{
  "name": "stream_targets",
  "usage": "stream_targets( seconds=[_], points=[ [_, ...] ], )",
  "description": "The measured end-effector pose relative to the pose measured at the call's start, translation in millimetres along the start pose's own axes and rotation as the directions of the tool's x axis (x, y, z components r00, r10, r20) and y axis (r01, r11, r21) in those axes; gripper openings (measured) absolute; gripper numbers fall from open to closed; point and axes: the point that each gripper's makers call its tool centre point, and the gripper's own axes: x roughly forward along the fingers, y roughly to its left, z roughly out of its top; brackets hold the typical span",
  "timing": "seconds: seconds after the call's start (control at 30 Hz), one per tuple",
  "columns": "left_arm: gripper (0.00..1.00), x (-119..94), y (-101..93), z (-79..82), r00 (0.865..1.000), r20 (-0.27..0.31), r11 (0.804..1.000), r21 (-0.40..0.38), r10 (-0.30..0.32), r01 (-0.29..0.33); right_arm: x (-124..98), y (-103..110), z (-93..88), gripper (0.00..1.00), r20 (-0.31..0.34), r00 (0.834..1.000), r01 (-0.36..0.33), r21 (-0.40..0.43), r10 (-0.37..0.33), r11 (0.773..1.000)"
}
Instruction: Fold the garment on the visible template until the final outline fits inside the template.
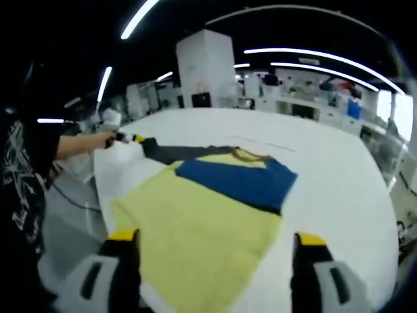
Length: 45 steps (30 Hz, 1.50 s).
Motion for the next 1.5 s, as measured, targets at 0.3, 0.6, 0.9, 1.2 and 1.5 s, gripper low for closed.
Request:
stream_targets(
  seconds=[0.3, 0.6, 0.9, 1.2, 1.5],
  points=[
    [0.01, -4, -47.1, 17.2, 0.998, 0.046, 0.998, -0.018, -0.053, 0.054, 2, 6, -2.3, 0.97, -0.002, 1.000, -0.017, -0.009, 0.017, 1.000],
    [0.01, 1, -71.4, 37.8, 0.991, 0.083, 0.995, 0.002, -0.104, 0.104, 4, 12, -3.7, 0.97, -0.006, 0.999, -0.035, -0.017, 0.035, 0.999],
    [0.01, -11, -117.8, 69.8, 0.975, 0.131, 0.983, 0.057, -0.180, 0.174, 5, 17, -4.1, 0.97, -0.008, 0.999, -0.043, -0.022, 0.043, 0.999],
    [0.01, -7, -150.4, 94.2, 0.958, 0.159, 0.970, 0.082, -0.240, 0.230, 4, 20, -8.1, 0.97, -0.015, 0.999, -0.047, -0.026, 0.046, 0.999],
    [0.01, 0, -189.5, 102.1, 0.942, 0.169, 0.957, 0.078, -0.289, 0.279, 4, 21, -10.8, 0.97, -0.014, 0.999, -0.046, -0.020, 0.046, 0.999]
  ],
)
